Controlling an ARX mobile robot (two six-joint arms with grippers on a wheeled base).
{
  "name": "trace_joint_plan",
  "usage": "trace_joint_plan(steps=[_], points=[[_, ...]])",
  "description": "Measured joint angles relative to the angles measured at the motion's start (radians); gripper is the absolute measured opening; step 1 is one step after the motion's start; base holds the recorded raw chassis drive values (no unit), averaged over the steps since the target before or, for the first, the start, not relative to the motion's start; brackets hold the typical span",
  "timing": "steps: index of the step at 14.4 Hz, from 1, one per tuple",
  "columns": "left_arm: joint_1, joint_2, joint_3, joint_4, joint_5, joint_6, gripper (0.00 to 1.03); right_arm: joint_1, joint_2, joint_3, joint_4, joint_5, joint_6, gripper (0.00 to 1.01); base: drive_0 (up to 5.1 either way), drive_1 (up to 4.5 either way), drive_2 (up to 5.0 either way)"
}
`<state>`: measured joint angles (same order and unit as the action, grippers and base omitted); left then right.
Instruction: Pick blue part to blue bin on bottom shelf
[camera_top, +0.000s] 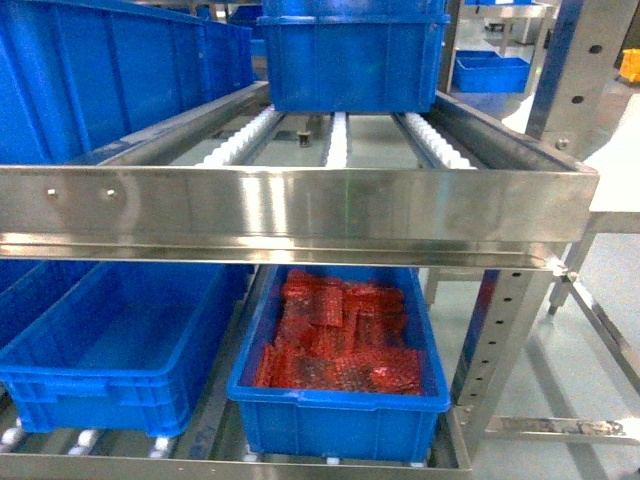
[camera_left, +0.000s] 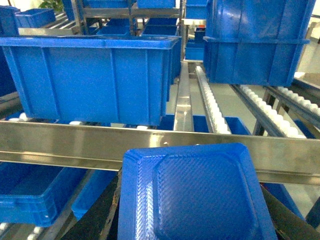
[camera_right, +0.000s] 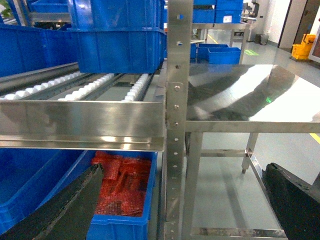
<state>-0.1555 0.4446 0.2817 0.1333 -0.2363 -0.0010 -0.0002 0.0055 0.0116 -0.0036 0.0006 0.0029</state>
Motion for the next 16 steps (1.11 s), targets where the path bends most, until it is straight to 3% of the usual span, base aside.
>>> trace_joint_plan(steps=[11,16], points=[[0.002,0.000,0.000,0.001,0.000,0.000,0.44,0.000,0.000,0.000,-0.002,-0.001,0.000,0.98,-4.9,3.27,1.5],[0.002,0.000,0.000,0.000,-0.002,-0.001,0.44,0.000,0.000,0.000,0.002,-0.004,0.000,0.98,0.0,0.00,0.0]])
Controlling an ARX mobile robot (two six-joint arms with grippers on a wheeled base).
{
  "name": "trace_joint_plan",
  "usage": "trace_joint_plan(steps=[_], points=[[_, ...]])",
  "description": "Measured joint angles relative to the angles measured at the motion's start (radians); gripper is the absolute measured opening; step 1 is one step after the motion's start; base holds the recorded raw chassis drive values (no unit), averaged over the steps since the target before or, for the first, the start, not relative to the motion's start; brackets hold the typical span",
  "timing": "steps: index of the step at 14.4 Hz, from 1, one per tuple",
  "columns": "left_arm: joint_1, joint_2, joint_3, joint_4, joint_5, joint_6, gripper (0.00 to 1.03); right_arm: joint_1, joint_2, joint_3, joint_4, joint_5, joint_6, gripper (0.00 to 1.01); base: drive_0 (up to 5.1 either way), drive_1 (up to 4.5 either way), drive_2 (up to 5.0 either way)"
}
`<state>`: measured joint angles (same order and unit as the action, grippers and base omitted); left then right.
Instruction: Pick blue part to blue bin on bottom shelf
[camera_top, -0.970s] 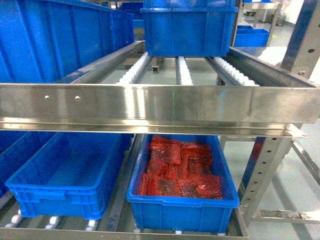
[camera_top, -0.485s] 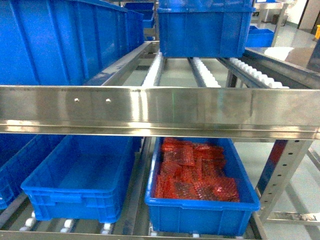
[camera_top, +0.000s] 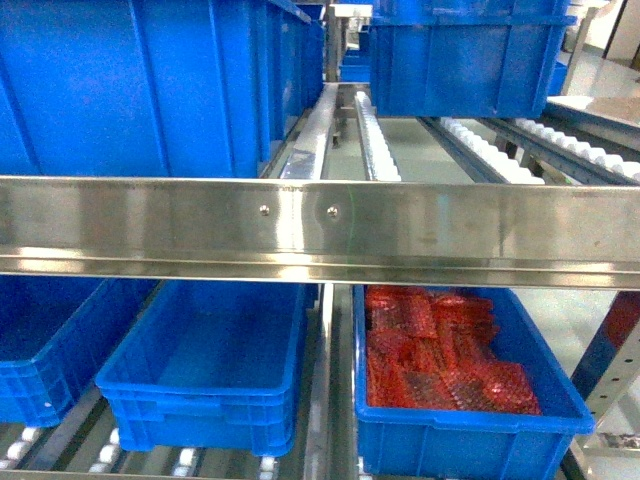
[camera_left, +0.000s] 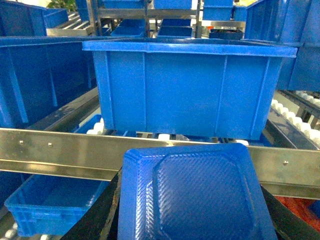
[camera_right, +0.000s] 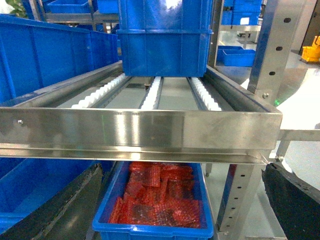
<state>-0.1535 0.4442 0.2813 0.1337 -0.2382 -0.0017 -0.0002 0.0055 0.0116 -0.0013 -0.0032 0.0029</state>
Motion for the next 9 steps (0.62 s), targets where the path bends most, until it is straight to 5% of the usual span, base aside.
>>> trace_joint_plan(steps=[9], points=[[-0.002,0.000,0.000,0.000,0.000,0.000,0.44,0.000,0.000,0.000,-0.004,0.000,0.000,0.98,0.0,0.00,0.0]])
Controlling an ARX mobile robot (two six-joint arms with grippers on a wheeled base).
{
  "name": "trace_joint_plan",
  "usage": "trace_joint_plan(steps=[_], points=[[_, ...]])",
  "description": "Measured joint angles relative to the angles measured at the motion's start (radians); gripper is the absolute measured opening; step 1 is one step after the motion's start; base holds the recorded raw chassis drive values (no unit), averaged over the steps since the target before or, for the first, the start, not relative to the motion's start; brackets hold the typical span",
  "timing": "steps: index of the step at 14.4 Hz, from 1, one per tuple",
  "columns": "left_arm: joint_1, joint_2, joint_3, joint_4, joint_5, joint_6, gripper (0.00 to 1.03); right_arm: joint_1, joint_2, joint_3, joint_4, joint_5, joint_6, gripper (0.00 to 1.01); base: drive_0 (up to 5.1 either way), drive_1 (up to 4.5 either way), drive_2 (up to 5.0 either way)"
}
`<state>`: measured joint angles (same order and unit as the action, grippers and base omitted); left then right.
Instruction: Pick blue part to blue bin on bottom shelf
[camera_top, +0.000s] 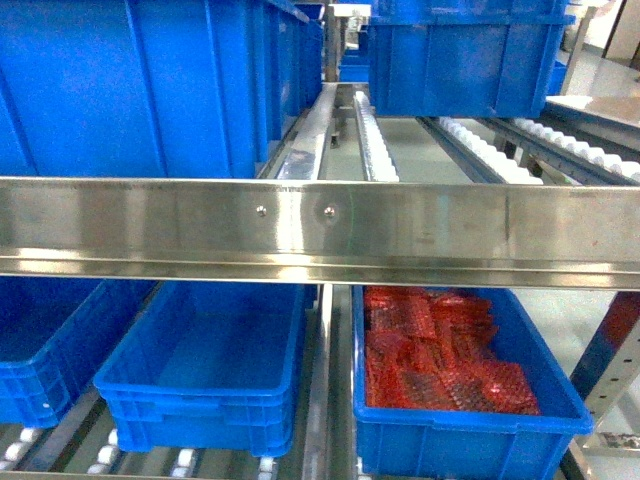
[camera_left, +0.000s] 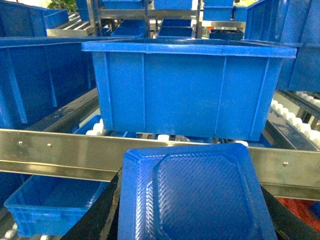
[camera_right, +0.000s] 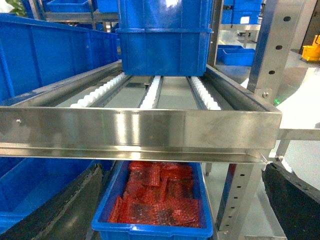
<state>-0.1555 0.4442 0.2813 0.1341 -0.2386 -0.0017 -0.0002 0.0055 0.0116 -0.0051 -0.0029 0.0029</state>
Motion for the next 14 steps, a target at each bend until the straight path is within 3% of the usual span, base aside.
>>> trace_joint_plan(steps=[14], points=[[0.000,0.000,0.000,0.001,0.002,0.000,0.44,0.000,0.000,0.000,0.000,0.003,0.000,0.98,0.0,0.00,0.0]])
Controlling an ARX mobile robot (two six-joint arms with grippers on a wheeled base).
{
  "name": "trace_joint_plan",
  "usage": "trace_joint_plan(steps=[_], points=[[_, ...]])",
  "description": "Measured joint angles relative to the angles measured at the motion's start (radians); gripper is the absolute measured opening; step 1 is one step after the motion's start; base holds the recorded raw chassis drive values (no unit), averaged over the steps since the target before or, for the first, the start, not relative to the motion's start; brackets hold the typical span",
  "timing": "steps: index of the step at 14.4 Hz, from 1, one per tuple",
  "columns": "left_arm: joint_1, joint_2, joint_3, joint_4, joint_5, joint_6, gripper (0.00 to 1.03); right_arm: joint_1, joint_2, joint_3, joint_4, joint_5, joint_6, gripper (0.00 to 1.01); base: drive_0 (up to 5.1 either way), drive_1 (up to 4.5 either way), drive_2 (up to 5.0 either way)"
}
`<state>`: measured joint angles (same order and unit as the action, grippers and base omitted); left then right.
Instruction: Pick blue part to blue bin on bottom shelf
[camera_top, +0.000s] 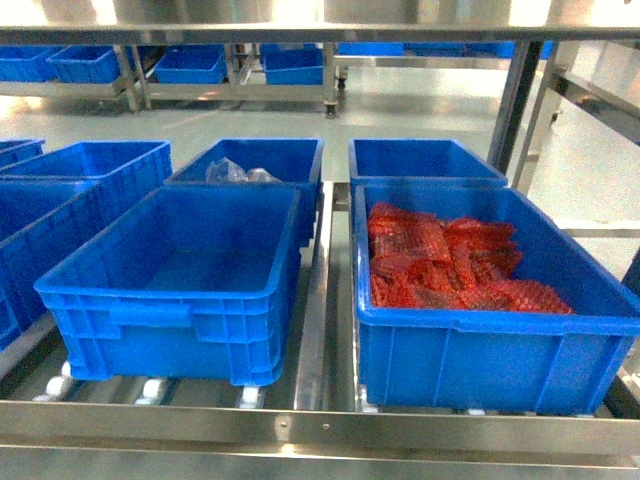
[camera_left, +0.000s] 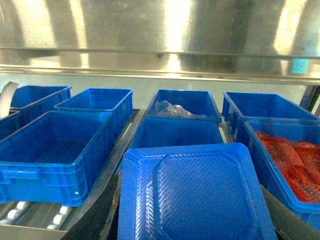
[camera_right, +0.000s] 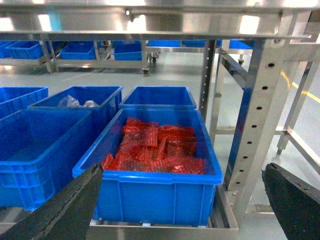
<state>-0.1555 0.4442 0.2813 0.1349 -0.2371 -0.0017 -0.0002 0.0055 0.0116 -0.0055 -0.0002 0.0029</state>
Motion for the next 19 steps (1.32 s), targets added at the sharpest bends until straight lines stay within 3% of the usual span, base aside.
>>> trace_joint_plan(steps=[17,19], points=[[0.000,0.000,-0.002,-0.001,0.001,0.000,0.44,0.000,0.000,0.000,0.000,0.000,0.000,0.98,0.0,0.00,0.0],[0.000,-0.003,-0.002,0.000,0.001,0.000,0.44,0.000,0.000,0.000,-0.001,0.000,0.000,0.98,0.1,4.10,-4.0]])
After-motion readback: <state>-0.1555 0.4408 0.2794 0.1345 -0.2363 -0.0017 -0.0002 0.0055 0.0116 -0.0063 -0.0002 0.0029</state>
